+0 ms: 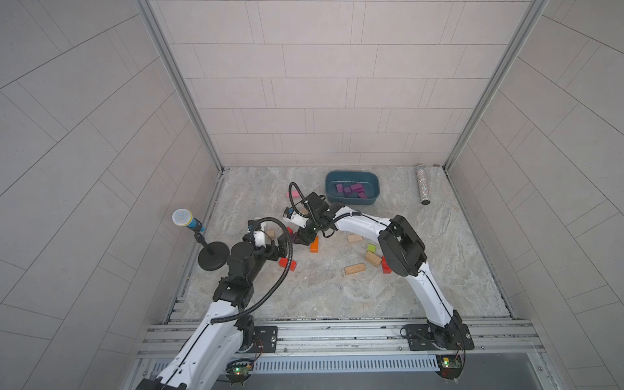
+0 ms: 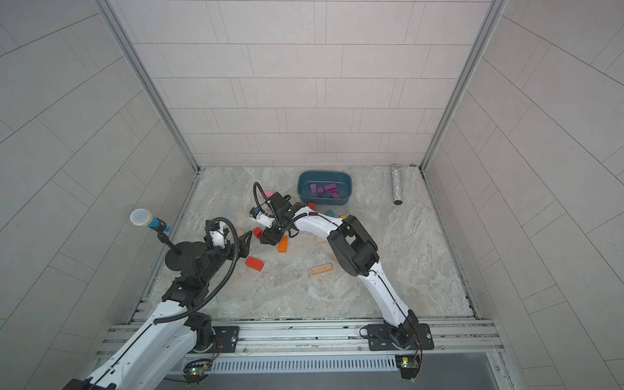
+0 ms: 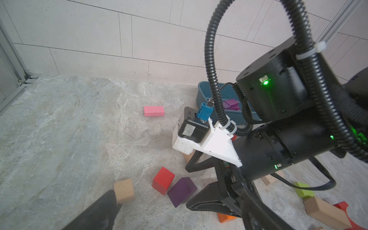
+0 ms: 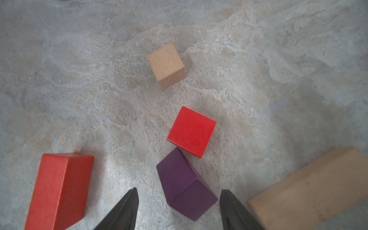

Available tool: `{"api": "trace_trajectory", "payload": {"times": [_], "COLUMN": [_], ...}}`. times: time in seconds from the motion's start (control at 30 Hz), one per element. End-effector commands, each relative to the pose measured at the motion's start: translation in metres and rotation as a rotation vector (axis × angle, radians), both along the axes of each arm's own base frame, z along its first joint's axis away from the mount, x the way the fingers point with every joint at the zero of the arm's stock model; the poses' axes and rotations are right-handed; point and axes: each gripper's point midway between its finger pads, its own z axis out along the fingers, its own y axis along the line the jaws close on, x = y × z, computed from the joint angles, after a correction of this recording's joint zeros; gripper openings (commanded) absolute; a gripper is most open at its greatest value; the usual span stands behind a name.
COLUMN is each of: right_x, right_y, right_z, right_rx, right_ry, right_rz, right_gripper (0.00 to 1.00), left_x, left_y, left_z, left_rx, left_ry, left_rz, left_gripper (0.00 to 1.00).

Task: Pick purple bricks into the storage bin
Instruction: Pick up the building block from the center of the board.

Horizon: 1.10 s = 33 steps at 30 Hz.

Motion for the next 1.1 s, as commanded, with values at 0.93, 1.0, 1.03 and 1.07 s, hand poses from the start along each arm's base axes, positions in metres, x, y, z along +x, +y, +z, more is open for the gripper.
{"api": "trace_trajectory", "payload": {"times": [0.93, 1.0, 1.03, 1.07], "right_x": [0.003, 0.004, 0.006, 0.005], "right_y": [0.003, 0.004, 0.005, 0.005], "right_z": [-0.029, -0.030, -0.030, -0.032], "right_rx": [-0.033, -0.035, -0.036, -0.039], "right_ry": [0.049, 0.053, 0.053, 0.057], "right_rz": [0.039, 0.035, 0.033, 0.032], "right_gripper": [0.64, 0.63, 0.63, 0.62], "left_x": [0.000, 0.000, 0.000, 0.000], "left_y": [0.001, 0.001, 0.001, 0.001], "left_z": [0.005, 0.004, 0.004, 0.003], "left_rx": [0.000, 0.000, 0.000, 0.001], "left_ry": [-0.029, -0.028, -0.027, -0.024], "left_rz": [-0.002, -0.001, -0.001, -0.002], "left_gripper": [1.00, 1.00, 1.00, 1.00]}}
